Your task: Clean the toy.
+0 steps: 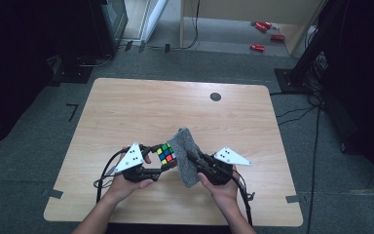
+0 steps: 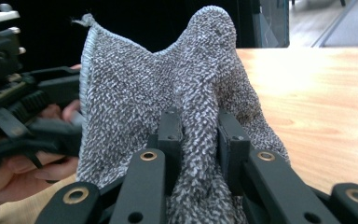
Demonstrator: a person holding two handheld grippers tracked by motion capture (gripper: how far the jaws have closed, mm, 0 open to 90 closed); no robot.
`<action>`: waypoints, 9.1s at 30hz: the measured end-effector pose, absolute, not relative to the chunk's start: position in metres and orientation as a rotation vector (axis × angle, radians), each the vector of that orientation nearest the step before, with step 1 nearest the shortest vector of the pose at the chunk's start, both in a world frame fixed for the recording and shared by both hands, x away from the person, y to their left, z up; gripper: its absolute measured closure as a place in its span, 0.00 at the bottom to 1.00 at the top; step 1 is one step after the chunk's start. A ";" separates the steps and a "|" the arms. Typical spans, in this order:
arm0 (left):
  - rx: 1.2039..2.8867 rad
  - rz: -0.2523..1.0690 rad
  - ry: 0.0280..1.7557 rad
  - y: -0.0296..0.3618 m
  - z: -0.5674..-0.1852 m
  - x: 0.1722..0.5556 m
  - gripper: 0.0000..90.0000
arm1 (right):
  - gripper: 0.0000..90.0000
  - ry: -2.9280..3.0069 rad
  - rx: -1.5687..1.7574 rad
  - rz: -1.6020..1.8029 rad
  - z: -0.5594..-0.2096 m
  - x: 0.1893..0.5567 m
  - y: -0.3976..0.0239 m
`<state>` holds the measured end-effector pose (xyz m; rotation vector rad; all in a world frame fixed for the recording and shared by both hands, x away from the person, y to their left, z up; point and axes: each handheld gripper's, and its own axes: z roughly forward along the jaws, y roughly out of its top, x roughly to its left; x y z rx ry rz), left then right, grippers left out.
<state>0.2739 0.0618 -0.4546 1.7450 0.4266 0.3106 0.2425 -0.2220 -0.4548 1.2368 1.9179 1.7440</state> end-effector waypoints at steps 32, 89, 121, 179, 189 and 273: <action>1.607 0.186 0.528 0.074 -0.455 0.282 0.38 | 0.85 2.036 1.139 1.831 -0.466 0.244 -0.212; 1.434 0.128 0.632 0.068 -0.456 0.276 0.38 | 0.85 2.154 1.098 1.879 -0.474 0.225 -0.154; 1.446 0.181 0.673 0.069 -0.457 0.276 0.39 | 0.87 1.916 1.438 1.999 -0.477 0.240 -0.190; 1.674 -0.057 0.760 0.061 -0.457 0.295 0.38 | 0.30 1.942 0.559 1.369 -0.473 0.231 -0.183; 1.697 -0.172 0.783 0.057 -0.462 0.298 0.38 | 0.32 1.933 0.490 1.285 -0.478 0.230 -0.177; 1.959 0.923 0.252 0.021 -0.483 0.255 0.24 | 0.38 2.124 1.068 1.484 -0.455 0.239 -0.180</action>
